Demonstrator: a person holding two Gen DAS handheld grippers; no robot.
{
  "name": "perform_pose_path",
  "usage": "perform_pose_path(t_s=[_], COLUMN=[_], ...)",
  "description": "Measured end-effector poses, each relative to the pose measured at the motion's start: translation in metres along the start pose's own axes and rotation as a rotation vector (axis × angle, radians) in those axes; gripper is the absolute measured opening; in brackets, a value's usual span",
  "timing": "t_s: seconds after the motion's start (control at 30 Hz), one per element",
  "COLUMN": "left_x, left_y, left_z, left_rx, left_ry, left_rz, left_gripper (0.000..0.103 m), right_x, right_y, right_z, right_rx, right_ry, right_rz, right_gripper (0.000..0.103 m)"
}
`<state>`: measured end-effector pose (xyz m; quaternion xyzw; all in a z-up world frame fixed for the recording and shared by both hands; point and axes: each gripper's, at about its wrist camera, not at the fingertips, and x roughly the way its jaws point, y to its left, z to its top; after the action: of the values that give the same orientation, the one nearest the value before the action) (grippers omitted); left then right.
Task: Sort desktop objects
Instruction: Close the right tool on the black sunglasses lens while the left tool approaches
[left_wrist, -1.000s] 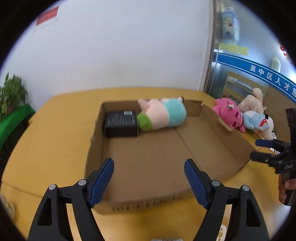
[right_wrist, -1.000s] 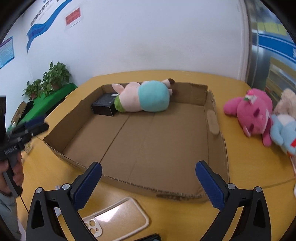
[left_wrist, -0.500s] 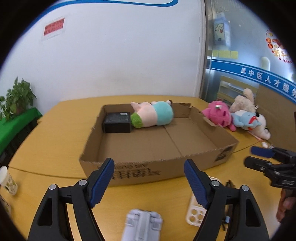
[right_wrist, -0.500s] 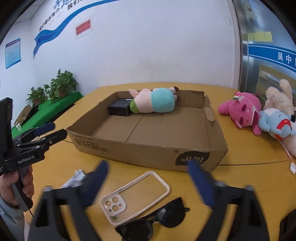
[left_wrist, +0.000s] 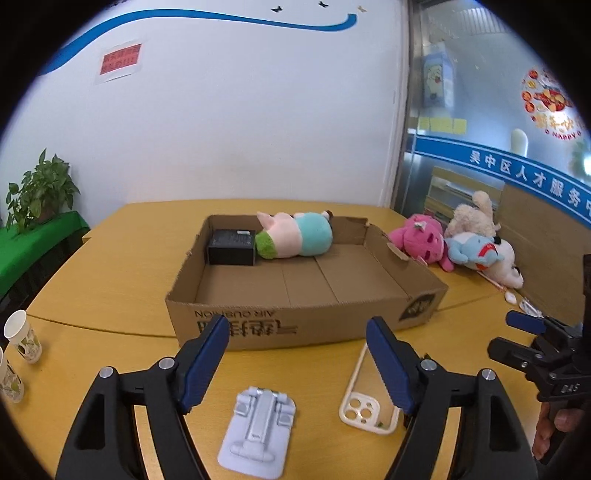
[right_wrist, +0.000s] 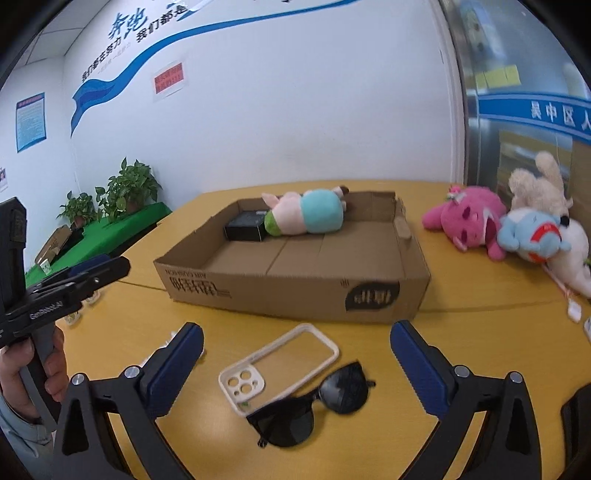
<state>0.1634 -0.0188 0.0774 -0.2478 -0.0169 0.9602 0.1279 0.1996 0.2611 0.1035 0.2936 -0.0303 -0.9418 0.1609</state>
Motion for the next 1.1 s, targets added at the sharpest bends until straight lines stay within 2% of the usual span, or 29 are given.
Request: perform_pose_path(t_s=[0.23, 0.4, 0.57, 0.7, 0.9, 1.03, 1.1], left_x=[0.011, 0.028, 0.043, 0.047, 0.059, 0.065, 0.067], left_y=[-0.021, -0.037, -0.049, -0.05, -0.043, -0.044, -0.044], left_z=[-0.024, -0.034, -0.045, -0.051, -0.057, -0.059, -0.059], left_rx=[0.032, 0.041, 0.068, 0.084, 0.061, 0.06, 0.054], left_ry=[0.071, 0.136, 0.191, 0.208, 0.236, 0.252, 0.261], left_rz=[-0.084, -0.145, -0.182, -0.185, -0.197, -0.213, -0.23], left_gripper=[0.077, 0.077, 0.077, 0.077, 0.077, 0.077, 0.077], right_x=[0.016, 0.039, 0.076, 0.099, 0.107, 0.11, 0.107], right_y=[-0.026, -0.046, -0.054, -0.046, -0.041, -0.046, -0.051], right_z=[-0.034, -0.05, -0.067, -0.079, -0.075, -0.072, -0.071], right_rx=[0.105, 0.238, 0.373, 0.378, 0.302, 0.247, 0.214], right_ry=[0.104, 0.173, 0.246, 0.317, 0.305, 0.326, 0.345], right_rz=[0.026, 0.138, 0.207, 0.189, 0.155, 0.176, 0.178], right_gripper=[0.102, 0.092, 0.09, 0.084, 0.077, 0.069, 0.069])
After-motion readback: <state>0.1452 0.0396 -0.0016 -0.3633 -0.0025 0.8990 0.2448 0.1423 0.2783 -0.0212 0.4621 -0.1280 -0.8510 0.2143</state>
